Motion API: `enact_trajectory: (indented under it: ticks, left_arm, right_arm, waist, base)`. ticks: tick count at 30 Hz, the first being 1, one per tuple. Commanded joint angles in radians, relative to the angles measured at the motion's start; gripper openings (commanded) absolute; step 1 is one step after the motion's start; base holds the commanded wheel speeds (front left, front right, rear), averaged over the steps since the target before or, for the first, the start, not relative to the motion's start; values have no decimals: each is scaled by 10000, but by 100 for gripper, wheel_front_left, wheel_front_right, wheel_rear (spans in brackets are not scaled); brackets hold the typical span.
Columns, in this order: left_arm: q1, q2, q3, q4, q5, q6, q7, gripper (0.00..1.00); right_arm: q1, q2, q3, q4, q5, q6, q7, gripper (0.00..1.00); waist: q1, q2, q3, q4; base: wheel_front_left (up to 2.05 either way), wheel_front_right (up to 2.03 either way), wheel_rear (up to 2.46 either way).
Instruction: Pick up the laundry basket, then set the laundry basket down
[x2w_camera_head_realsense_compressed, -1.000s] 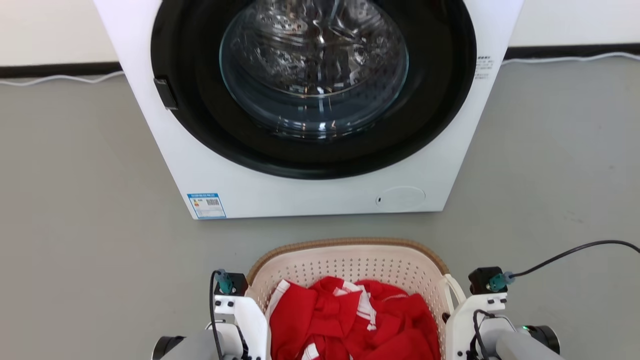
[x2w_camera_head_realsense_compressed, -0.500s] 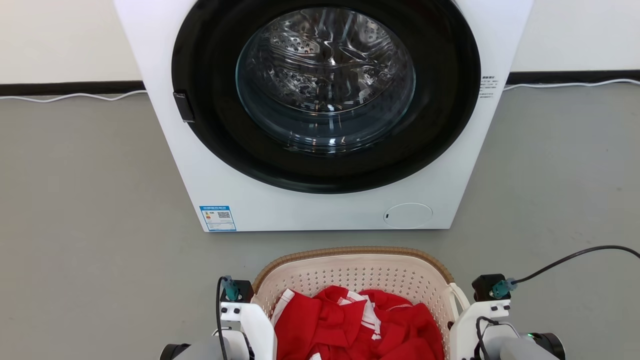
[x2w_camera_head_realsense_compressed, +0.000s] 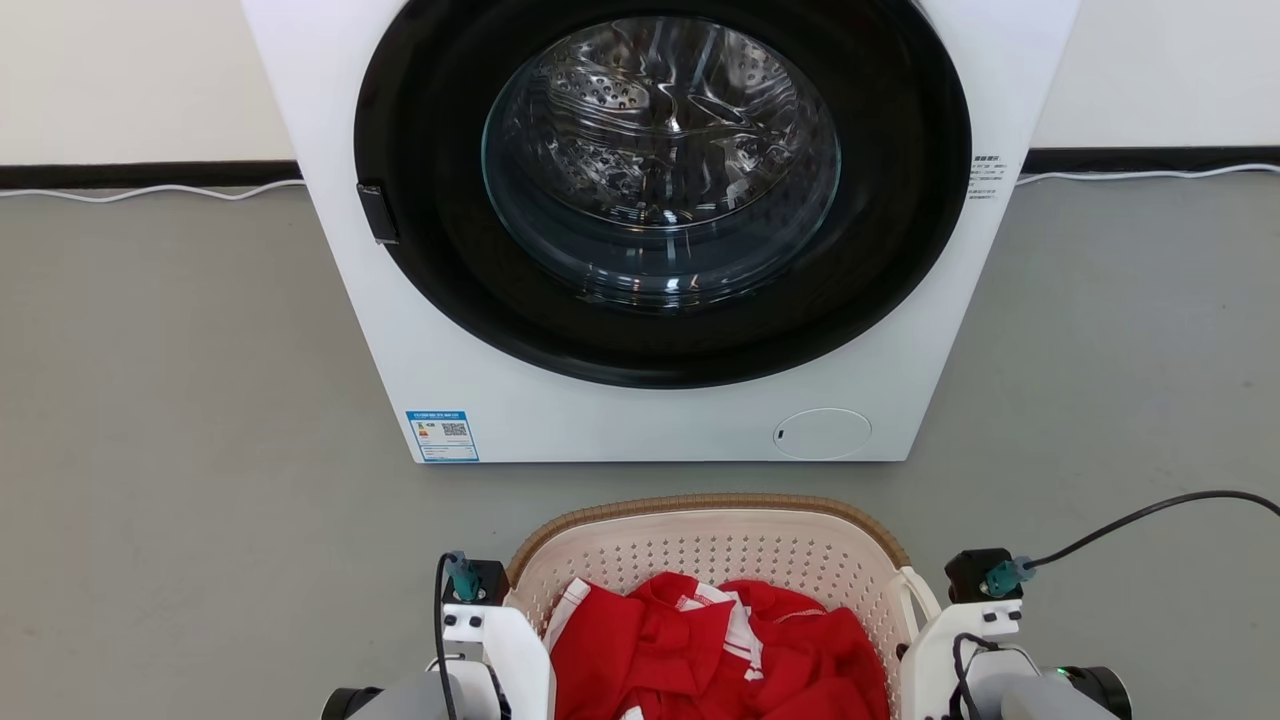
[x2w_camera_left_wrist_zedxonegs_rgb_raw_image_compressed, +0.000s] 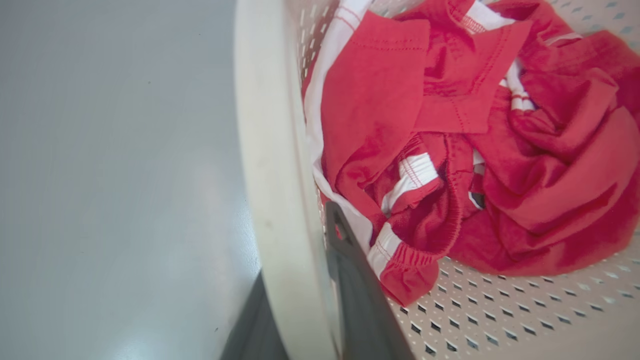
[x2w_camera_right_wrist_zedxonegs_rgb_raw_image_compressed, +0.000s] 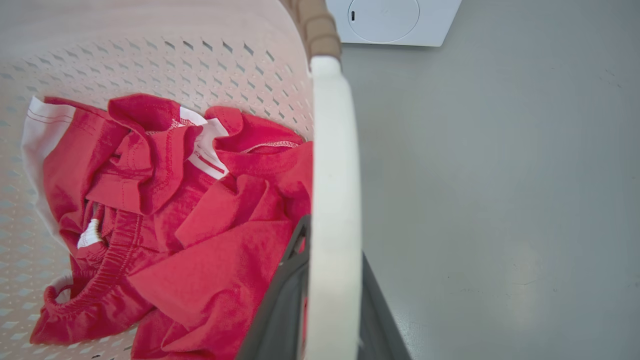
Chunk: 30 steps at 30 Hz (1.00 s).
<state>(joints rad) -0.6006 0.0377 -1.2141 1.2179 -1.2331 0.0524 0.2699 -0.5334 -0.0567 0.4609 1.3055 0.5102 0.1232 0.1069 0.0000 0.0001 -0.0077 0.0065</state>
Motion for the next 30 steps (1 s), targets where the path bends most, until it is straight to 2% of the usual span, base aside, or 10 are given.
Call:
enact_trajectory:
  ticks: [1, 30]
  left_arm:
    - [-342, 127, 132, -146, -48, 21, -67, 0]
    - [-376, 126, 11, -224, -217, 101, -48, 0]
  right_arm:
    - [-24, 65, 247, -148, -144, 75, -28, 0]
    - [-115, 65, -234, -148, -678, 75, -6, 0]
  waist:
    - [0, -1, -4, -7]
    - [0, -1, -79, -59]
  base:
    - [0, 0, 0]
    - [0, 0, 0]
